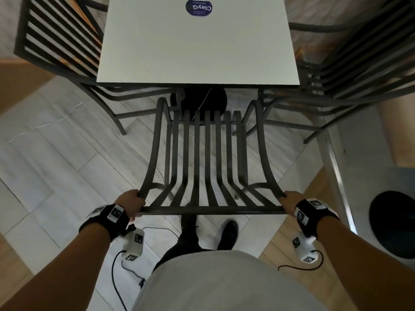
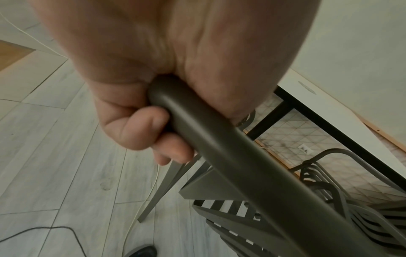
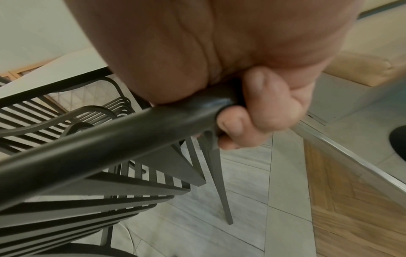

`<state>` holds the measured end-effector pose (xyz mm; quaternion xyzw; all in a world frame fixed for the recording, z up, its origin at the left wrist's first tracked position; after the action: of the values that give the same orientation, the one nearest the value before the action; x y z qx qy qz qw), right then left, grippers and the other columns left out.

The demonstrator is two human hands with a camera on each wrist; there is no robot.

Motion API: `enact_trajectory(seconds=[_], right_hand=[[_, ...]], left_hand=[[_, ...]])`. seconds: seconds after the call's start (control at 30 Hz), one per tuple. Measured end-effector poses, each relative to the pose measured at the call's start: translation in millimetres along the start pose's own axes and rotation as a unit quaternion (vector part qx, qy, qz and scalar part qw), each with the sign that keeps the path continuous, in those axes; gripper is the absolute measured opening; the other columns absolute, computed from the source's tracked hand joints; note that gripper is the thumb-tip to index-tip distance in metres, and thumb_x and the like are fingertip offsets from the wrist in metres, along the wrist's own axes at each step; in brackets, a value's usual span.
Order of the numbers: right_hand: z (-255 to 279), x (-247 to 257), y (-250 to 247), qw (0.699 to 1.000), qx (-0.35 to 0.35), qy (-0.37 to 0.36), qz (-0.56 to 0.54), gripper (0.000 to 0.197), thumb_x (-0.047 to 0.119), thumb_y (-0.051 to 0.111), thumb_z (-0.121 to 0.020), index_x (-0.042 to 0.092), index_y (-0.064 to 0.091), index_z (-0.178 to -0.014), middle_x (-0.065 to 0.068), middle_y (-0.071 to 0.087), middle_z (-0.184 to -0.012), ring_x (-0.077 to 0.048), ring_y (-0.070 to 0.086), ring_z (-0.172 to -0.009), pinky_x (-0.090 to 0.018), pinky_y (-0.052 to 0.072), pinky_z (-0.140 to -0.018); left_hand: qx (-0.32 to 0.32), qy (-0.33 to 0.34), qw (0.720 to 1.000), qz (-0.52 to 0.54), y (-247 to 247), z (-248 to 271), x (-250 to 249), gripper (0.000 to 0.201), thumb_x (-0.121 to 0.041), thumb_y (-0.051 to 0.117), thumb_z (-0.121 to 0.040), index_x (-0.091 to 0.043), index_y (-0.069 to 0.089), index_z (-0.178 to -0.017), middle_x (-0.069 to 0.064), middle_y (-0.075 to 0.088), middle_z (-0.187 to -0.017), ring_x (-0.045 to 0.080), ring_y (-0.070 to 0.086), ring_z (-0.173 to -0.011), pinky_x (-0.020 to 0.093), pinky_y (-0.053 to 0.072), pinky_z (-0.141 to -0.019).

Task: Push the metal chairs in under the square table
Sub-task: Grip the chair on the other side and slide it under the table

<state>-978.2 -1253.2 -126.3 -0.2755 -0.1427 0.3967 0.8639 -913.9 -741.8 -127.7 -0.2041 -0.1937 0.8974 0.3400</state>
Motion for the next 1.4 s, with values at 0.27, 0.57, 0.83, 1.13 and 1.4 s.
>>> enact_trajectory(seconds=[0.27,0.57,0.83,1.13,1.4], right_hand=[[-16.1,30.4,-40.5,0.999,-0.032,-0.008,0.022,0.022,0.027,0.049,-0.092,0.006,0.055,-0.09,-0.008,0.058,-0.079,-0.025,0.057,-0.073,-0.028,0.042,-0.065],[2.4,35.3,-62.9,0.946,-0.013,-0.08,0.314,0.1,0.019,0.091,-0.054,0.011,0.039,-0.139,-0.015,0.056,-0.115,-0.03,0.064,-0.097,-0.032,0.053,-0.08],[4.4,35.5,-75.5,0.944,-0.052,-0.057,0.321,0.088,0.02,0.091,-0.054,0.011,0.048,-0.131,-0.013,0.056,-0.113,-0.029,0.062,-0.1,-0.034,0.053,-0.087],[-21.1,25.5,-80.1,0.979,-0.094,-0.021,0.181,0.07,0.03,0.082,-0.065,0.008,0.05,-0.123,-0.016,0.055,-0.112,-0.03,0.059,-0.099,-0.037,0.053,-0.087],[7.3,-5.3,-75.7,0.978,-0.17,-0.009,-0.119,0.04,0.049,0.039,-0.094,0.015,0.058,-0.09,-0.008,0.06,-0.084,-0.022,0.056,-0.071,-0.031,0.043,-0.063]], left_hand=[[-0.023,0.003,1.0,-0.012,-13.8,-9.0,-38.8,0.014,-0.006,0.057,-0.089,0.001,0.063,-0.101,0.018,0.065,-0.064,0.026,0.057,-0.041,0.025,0.04,-0.043],[-0.002,0.001,1.0,-0.015,-1.9,-9.4,-46.7,0.016,-0.008,0.056,-0.092,0.0,0.064,-0.102,0.017,0.067,-0.061,0.017,0.051,-0.027,0.023,0.039,-0.038],[0.01,0.02,1.0,-0.015,12.0,-3.5,-51.2,0.019,-0.007,0.045,-0.095,0.002,0.058,-0.107,0.017,0.06,-0.067,0.017,0.049,-0.033,0.021,0.034,-0.036],[0.019,0.051,0.99,-0.129,3.2,-2.6,-55.7,0.025,-0.03,0.053,-0.095,-0.008,0.059,-0.105,0.013,0.071,-0.082,0.022,0.066,-0.053,0.026,0.046,-0.048],[-0.04,0.126,0.966,-0.224,-26.2,0.1,-88.5,0.042,-0.046,0.055,-0.093,-0.008,0.066,-0.109,0.011,0.069,-0.111,0.032,0.065,-0.098,0.04,0.05,-0.088]])
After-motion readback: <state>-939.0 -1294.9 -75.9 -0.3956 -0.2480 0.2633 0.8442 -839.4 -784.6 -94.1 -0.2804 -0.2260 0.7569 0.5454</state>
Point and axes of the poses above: each hand's wrist, its own z-axis away from the middle knuckle, its own y-axis out of the palm, x = y × z, the point moved 3 cm from there along -z, towards the middle knuckle
